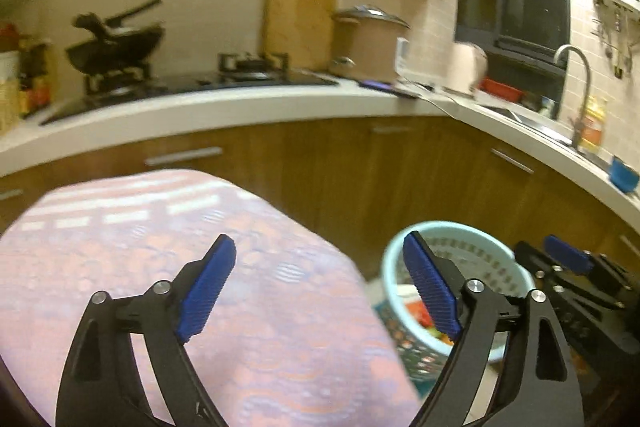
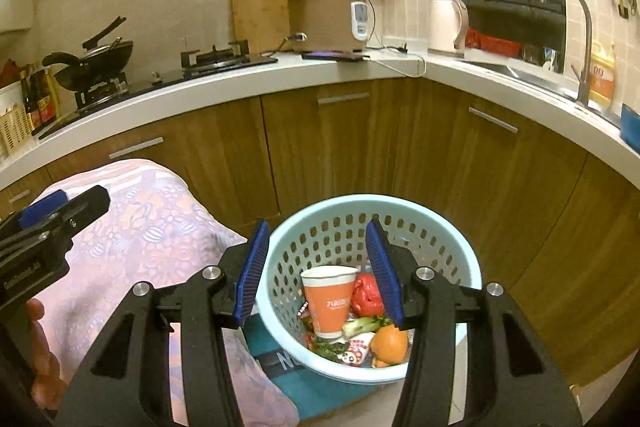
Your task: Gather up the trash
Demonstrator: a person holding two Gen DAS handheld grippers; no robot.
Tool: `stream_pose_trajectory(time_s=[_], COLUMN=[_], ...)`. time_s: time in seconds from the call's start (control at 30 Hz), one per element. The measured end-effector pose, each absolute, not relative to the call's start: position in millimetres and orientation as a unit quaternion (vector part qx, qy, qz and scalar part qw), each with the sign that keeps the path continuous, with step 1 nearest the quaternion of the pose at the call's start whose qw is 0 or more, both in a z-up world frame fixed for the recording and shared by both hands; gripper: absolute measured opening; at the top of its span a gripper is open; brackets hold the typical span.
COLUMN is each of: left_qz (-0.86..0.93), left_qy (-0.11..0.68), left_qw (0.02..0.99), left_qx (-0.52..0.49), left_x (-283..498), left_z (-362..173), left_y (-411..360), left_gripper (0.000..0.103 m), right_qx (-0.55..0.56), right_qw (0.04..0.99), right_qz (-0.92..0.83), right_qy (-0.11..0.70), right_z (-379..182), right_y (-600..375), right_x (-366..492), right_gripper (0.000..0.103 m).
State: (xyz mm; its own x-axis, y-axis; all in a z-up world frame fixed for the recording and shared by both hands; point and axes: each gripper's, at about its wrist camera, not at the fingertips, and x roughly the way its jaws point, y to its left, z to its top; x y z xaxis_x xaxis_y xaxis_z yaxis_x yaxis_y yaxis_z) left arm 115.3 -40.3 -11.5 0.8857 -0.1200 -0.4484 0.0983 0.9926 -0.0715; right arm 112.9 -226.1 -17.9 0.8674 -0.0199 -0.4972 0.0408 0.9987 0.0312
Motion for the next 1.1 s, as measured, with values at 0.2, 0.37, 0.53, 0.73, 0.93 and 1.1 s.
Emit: stream_pose_trajectory(time_s=[0.2, 0.37, 0.53, 0.73, 0.93, 1.1], left_qz=[-0.032, -0.002, -0.001, -0.005, -0.005, -0.008], left_qy=[0.230, 0.233, 0.232, 0.233, 0.227, 0.226], left_qw=[0.972, 0.972, 0.972, 0.972, 0.974, 0.974], left_qx=[-0.038, -0.025, -0.030, -0.028, -0.021, -0.020], left_x=[114, 117, 117, 117, 116, 116], left_z=[-17, -20, -21, -24, -24, -24], left_y=[-22, -23, -21, -21, -23, -23], left_gripper=[0.085, 0.085, 0.085, 0.085, 0.085, 0.085], right_qx=[0.026, 0.021, 0.017, 0.009, 0.009, 0.010], right_qw=[0.970, 0.965, 0.965, 0.967, 0.967, 0.968], right_qz=[-0.026, -0.043, -0.047, -0.053, -0.055, -0.059], right_qy=[0.241, 0.259, 0.257, 0.250, 0.250, 0.246], right_z=[-16, -21, -22, -21, -20, -20], right_y=[-220, -223, -224, -223, -224, -226], right_x=[110, 120, 119, 115, 115, 114], right_gripper=[0.047, 0.047, 0.047, 0.047, 0.047, 0.047])
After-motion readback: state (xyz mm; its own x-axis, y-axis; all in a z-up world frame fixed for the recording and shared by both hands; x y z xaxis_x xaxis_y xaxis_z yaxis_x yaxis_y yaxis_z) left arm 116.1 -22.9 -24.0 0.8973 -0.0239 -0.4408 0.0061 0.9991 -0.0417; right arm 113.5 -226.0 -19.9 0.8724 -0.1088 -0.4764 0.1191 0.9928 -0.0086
